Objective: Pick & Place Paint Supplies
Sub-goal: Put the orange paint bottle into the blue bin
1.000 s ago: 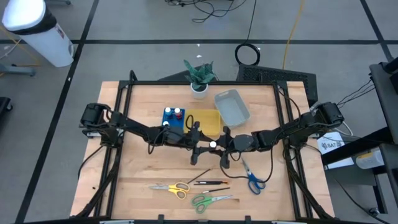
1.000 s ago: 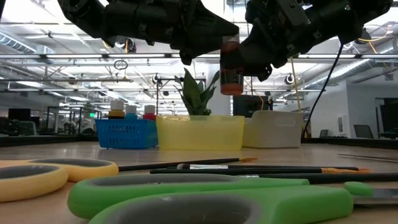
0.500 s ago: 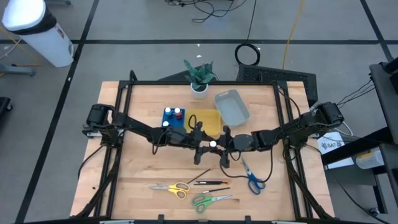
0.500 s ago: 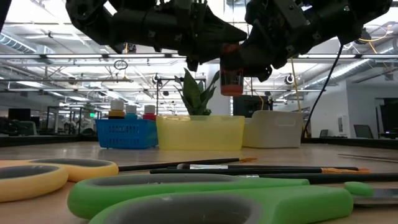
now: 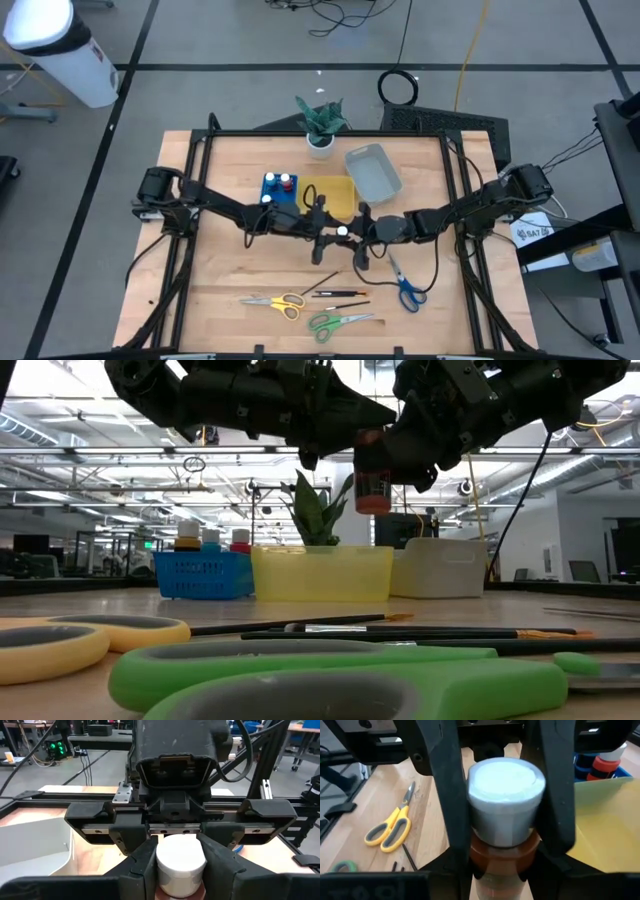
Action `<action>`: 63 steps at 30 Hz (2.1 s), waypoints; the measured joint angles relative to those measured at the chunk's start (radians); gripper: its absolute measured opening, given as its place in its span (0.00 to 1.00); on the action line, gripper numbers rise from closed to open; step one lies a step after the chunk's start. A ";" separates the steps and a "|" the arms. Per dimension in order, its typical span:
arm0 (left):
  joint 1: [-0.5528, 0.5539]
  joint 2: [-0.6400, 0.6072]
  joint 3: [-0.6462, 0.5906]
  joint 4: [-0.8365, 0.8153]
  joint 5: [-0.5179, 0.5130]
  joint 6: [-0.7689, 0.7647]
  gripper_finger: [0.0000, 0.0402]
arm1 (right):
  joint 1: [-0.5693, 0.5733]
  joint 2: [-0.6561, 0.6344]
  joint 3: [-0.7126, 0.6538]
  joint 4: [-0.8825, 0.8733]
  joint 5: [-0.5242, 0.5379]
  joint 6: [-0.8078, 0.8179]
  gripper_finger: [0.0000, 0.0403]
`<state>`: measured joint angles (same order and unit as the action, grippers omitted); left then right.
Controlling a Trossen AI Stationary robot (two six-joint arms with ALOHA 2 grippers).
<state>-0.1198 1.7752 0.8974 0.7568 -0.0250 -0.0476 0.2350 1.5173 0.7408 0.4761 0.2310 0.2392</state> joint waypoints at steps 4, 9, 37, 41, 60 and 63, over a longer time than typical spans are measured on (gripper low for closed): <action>-0.009 -0.087 -0.002 -0.114 -0.023 0.032 0.30 | 0.000 -0.004 0.003 0.000 0.002 -0.022 0.41; -0.029 -0.240 -0.079 -0.172 -0.162 0.043 0.30 | 0.002 -0.013 0.000 -0.033 -0.003 -0.034 0.47; -0.094 -0.418 -0.631 0.060 -0.867 -0.291 0.30 | 0.002 -0.025 0.000 -0.032 0.002 -0.012 0.47; -0.094 -0.413 -0.631 -0.029 -0.898 -0.381 0.30 | 0.002 -0.025 0.000 -0.031 0.003 -0.012 0.47; -0.089 -0.326 -0.624 0.068 -0.892 -0.389 0.30 | 0.001 -0.024 0.000 -0.031 0.003 -0.012 0.46; -0.089 -0.277 -0.606 0.102 -0.893 -0.354 0.30 | 0.001 -0.024 0.000 -0.029 0.003 -0.012 0.46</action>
<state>-0.2092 1.4978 0.2910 0.8589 -0.9177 -0.4011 0.2363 1.4929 0.7410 0.4476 0.2344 0.2272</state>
